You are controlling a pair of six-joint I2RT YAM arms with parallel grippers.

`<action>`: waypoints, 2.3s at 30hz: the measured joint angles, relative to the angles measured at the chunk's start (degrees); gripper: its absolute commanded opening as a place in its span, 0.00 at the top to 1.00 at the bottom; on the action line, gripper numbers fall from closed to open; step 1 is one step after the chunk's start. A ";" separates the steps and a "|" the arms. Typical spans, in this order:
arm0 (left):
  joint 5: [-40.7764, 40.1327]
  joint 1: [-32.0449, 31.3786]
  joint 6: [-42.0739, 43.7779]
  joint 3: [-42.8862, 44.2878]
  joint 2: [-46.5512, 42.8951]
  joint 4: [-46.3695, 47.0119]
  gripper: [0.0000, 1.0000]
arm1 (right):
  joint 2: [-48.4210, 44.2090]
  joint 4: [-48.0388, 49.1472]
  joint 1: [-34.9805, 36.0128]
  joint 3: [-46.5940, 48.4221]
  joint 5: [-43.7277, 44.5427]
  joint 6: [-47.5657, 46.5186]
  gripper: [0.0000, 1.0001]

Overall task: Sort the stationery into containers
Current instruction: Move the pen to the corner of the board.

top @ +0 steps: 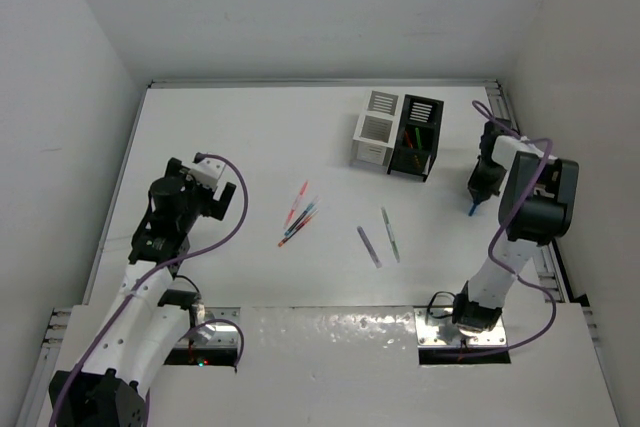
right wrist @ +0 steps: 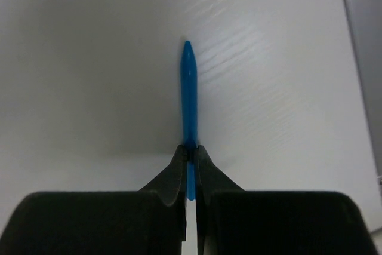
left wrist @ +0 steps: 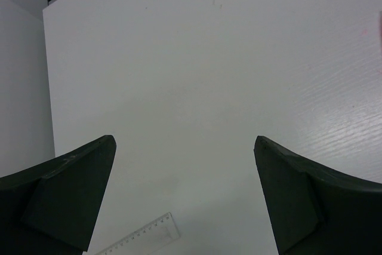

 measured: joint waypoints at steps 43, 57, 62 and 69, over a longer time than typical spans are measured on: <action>-1.11 0.00 3.61 7.30 8.66 -0.46 0.00 | 11.61 -11.47 -6.71 12.72 10.05 -26.73 1.00; -1.27 0.00 4.11 7.30 8.70 -0.48 0.00 | 10.78 -11.52 -9.46 12.94 4.07 -29.40 0.98; -1.27 0.00 4.11 7.30 8.70 -0.48 0.00 | 10.51 -11.32 -10.93 13.14 2.69 -25.90 0.99; -1.27 0.00 4.07 7.30 8.70 -0.50 0.00 | 9.42 -8.50 -14.25 12.57 0.26 -20.87 0.99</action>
